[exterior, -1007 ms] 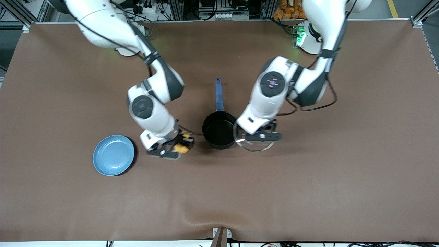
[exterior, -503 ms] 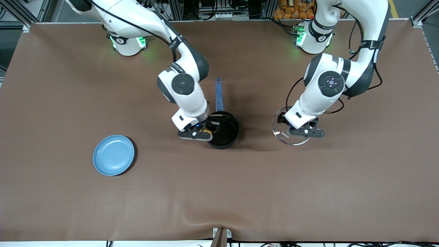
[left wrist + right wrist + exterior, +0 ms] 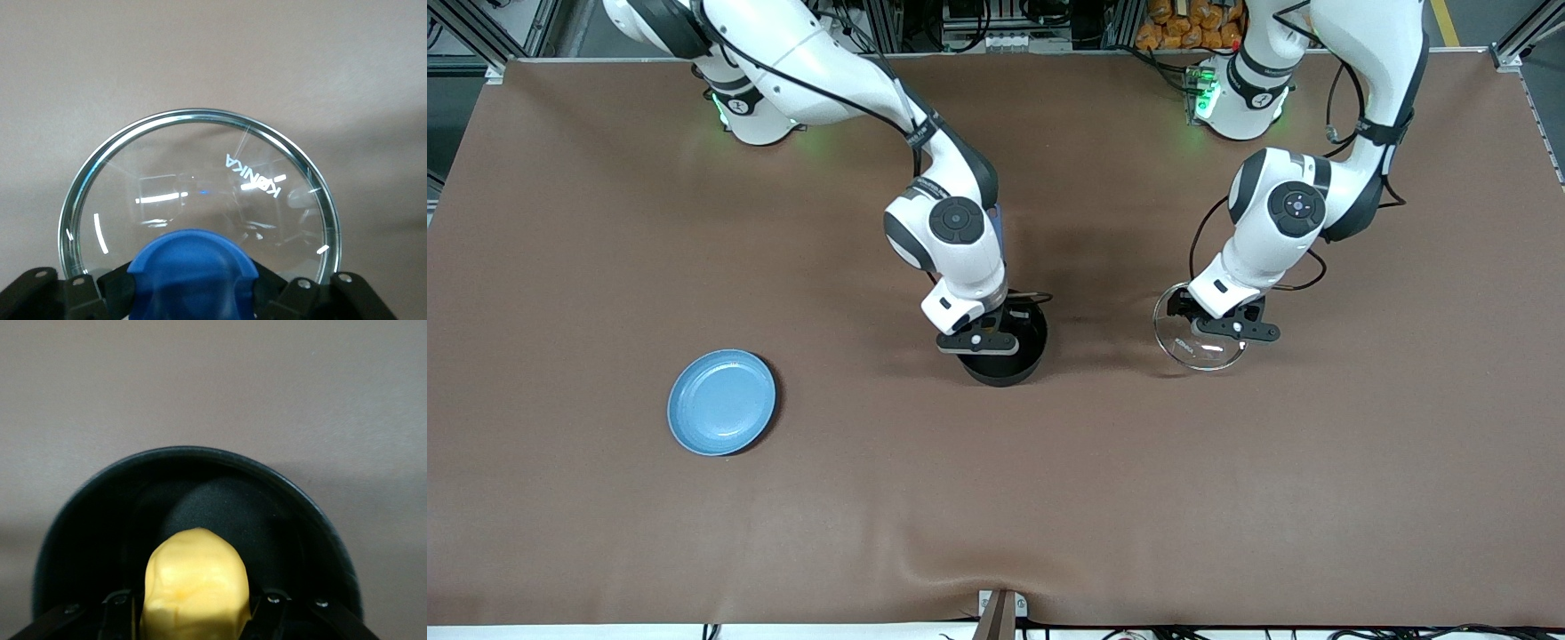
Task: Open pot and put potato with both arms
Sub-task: 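Move the potato over the pot while the left gripper lowers the lid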
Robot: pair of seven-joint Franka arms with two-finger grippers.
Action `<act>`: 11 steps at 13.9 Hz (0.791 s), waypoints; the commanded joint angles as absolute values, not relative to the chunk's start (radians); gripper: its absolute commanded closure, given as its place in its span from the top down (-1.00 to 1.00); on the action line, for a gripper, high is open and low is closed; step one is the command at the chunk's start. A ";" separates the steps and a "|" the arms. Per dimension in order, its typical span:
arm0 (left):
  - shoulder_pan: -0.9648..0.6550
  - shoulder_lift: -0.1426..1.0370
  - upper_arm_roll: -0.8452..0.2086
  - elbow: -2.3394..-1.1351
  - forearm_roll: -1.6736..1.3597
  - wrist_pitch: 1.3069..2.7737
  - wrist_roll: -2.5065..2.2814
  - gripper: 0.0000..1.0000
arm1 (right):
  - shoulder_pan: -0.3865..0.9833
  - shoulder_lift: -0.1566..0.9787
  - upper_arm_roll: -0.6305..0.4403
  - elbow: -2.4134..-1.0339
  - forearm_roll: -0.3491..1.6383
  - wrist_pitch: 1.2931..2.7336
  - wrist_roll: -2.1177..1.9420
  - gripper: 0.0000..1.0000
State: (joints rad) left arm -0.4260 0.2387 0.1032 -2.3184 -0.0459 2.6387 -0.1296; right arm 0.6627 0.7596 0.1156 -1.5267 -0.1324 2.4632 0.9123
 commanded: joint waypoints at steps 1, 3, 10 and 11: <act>-0.420 0.253 0.124 -2.341 -0.064 2.691 -0.066 -0.13 | 0.683 0.799 0.101 -1.480 -0.153 2.468 0.936 -1.00; -0.414 0.278 0.127 -2.350 -0.064 2.720 -0.055 -0.13 | 0.709 0.821 0.072 -1.468 -0.153 2.470 0.956 -1.00; -0.414 0.321 0.141 -2.355 -0.064 2.763 -0.018 0.77 | 0.730 0.845 0.044 -1.454 -0.149 2.490 0.971 -0.73; -0.414 0.321 0.141 -2.353 -0.064 2.763 -0.018 1.00 | 0.729 0.845 0.044 -1.454 -0.149 2.488 0.971 -0.33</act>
State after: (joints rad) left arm -0.4135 0.3322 0.1356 -2.3463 -0.0459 2.7464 -0.0507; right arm 0.7230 0.8283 0.0530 -1.4853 -0.1351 2.4924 0.9438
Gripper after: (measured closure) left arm 0.339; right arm 0.489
